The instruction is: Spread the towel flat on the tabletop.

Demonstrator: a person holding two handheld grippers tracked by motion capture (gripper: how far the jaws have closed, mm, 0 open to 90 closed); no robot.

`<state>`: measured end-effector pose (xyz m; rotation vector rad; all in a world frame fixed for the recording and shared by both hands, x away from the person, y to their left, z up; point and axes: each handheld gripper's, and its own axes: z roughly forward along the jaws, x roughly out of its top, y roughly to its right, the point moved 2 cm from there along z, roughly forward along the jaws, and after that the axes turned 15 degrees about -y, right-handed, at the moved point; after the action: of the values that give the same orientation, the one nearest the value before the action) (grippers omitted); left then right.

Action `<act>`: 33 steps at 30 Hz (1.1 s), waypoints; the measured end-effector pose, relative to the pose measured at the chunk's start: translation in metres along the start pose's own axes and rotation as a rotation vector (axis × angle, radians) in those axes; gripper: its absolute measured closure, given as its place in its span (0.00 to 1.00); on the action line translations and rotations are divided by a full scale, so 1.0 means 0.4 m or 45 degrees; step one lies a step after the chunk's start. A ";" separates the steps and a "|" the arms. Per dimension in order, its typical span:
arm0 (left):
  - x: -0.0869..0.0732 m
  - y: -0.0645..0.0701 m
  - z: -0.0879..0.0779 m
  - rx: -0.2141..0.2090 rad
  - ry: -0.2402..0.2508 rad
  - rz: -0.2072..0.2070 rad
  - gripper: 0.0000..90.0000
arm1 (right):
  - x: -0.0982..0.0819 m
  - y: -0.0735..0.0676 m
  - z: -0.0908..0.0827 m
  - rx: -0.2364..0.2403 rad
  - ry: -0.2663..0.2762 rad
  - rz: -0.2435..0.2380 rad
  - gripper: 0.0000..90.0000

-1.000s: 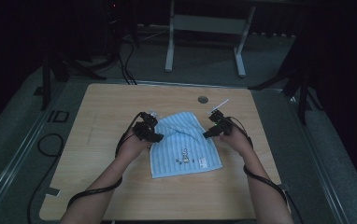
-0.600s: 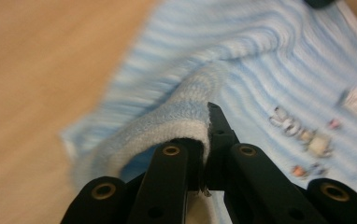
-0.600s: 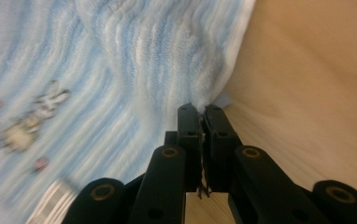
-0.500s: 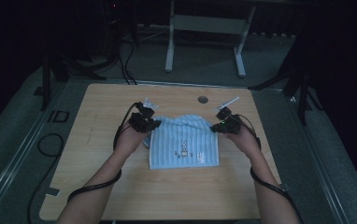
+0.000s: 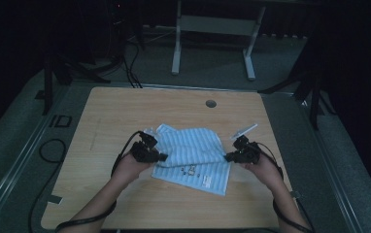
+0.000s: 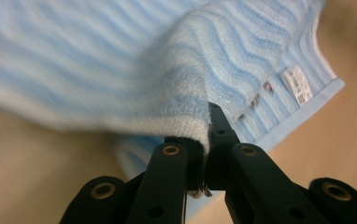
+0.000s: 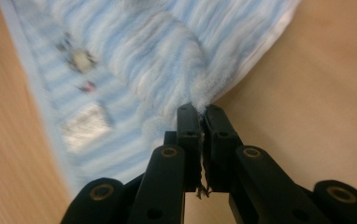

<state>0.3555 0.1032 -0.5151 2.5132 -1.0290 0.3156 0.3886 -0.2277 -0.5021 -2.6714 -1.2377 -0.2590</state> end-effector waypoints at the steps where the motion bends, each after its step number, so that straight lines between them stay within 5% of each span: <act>1: -0.023 0.009 0.020 -0.002 -0.046 0.016 0.97 | -0.016 -0.013 0.019 0.012 -0.015 -0.006 0.95; 7: -0.062 0.000 0.054 -0.017 -0.145 0.008 0.95 | -0.073 -0.072 0.098 0.034 -0.094 -0.044 0.91; 10: -0.068 0.009 0.051 -0.029 -0.185 0.058 0.87 | -0.072 -0.075 0.094 0.027 -0.119 -0.050 0.84; 12: -0.063 0.011 0.025 0.001 -0.159 0.051 0.67 | -0.067 -0.072 0.072 0.000 -0.101 -0.064 0.79; 14: -0.054 0.006 -0.005 0.043 -0.116 0.026 0.64 | -0.055 -0.055 0.038 -0.026 -0.063 -0.042 0.77; 16: -0.042 0.005 -0.031 0.149 -0.088 0.037 0.58 | -0.035 -0.033 0.007 -0.070 -0.031 -0.013 0.75; 19: -0.022 0.002 -0.043 0.182 -0.071 0.049 0.54 | 0.021 0.002 -0.019 -0.093 0.022 0.042 0.70; 25: -0.015 -0.081 0.002 0.216 -0.128 -0.102 0.54 | 0.083 0.012 0.051 -0.099 -0.048 0.048 0.64; 30: -0.009 -0.111 0.027 0.132 -0.151 -0.143 0.52 | 0.102 0.038 0.101 -0.053 -0.128 0.101 0.61; 33: 0.011 -0.123 0.046 0.042 -0.157 -0.154 0.55 | 0.113 0.026 0.112 -0.017 -0.135 0.071 0.67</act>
<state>0.3946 0.1242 -0.5441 2.6395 -0.9185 0.1447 0.4290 -0.1904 -0.5358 -2.7589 -1.1917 -0.1192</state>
